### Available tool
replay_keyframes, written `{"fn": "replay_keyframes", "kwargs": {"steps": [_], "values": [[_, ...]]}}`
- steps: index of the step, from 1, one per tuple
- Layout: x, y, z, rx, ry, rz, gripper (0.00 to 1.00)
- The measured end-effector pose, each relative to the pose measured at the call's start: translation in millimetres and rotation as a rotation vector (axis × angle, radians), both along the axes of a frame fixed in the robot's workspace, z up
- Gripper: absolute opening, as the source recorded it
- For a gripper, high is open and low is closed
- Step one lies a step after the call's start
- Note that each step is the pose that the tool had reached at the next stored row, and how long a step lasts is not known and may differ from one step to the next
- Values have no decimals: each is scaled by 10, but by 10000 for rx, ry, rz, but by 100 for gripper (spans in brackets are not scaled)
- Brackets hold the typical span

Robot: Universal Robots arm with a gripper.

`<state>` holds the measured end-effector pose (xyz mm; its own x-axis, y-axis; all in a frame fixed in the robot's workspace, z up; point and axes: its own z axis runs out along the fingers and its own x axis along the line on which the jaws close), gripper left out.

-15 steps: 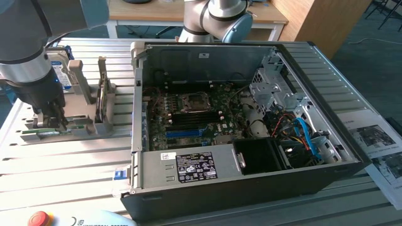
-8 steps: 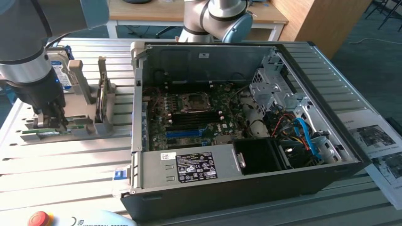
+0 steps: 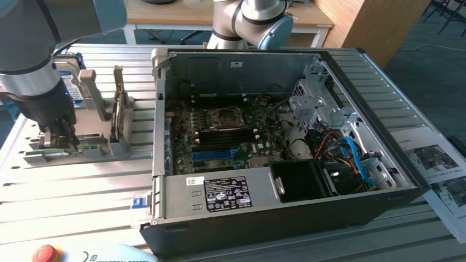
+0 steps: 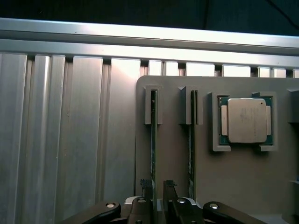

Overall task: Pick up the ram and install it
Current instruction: 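Pick up the ram and move it above insertion slot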

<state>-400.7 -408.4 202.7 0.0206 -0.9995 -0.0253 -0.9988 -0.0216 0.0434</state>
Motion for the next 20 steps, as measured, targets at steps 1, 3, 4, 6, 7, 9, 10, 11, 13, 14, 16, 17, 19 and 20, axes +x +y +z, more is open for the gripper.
{"fn": "replay_keyframes", "kwargs": {"steps": [1,3,4,6,7,9,10,11,13,14,16,17,19,20], "values": [[3,0,0,0,1,12,24],[8,-2,0,-1,2,41,24],[8,-2,0,-2,2,46,24],[8,-1,0,-1,2,46,24],[8,-1,0,-1,2,47,24],[8,-1,0,-2,2,75,24],[8,-2,0,-1,2,115,24],[8,-2,0,-1,2,160,24],[8,-1,0,-1,2,189,24],[8,-2,0,-2,1,190,24],[8,-1,0,-1,2,190,24],[8,-1,0,-2,3,190,24],[8,-1,-7,-2,2,190,24],[8,-1,-9,-2,3,190,24]]}}
